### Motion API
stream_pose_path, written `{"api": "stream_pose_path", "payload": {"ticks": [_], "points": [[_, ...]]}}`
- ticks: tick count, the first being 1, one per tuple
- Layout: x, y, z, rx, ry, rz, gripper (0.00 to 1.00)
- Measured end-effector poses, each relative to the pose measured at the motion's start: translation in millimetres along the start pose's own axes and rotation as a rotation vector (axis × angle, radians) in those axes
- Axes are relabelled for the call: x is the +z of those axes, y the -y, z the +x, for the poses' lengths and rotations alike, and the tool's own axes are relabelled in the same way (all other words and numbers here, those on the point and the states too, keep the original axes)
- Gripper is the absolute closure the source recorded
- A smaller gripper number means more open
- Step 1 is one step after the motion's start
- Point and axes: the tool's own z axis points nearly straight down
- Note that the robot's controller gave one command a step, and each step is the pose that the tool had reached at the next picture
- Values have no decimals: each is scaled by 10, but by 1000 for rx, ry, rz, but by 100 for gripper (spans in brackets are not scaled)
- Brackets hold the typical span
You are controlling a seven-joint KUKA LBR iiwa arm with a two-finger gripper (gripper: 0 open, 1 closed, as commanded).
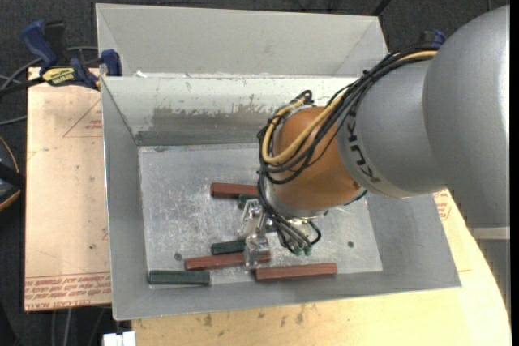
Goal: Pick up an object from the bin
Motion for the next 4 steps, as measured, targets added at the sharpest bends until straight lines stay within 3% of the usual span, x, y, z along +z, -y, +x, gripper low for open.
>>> {"api": "stream_pose_path", "payload": {"ticks": [1,2,3,4], "points": [[-281,-33,-111,-23,-10,3,100],[-569,-37,-58,-24,-11,3,100],[-1054,-16,-189,-53,-15,4,100],[-1452,-141,-86,-49,-9,3,100]]}}
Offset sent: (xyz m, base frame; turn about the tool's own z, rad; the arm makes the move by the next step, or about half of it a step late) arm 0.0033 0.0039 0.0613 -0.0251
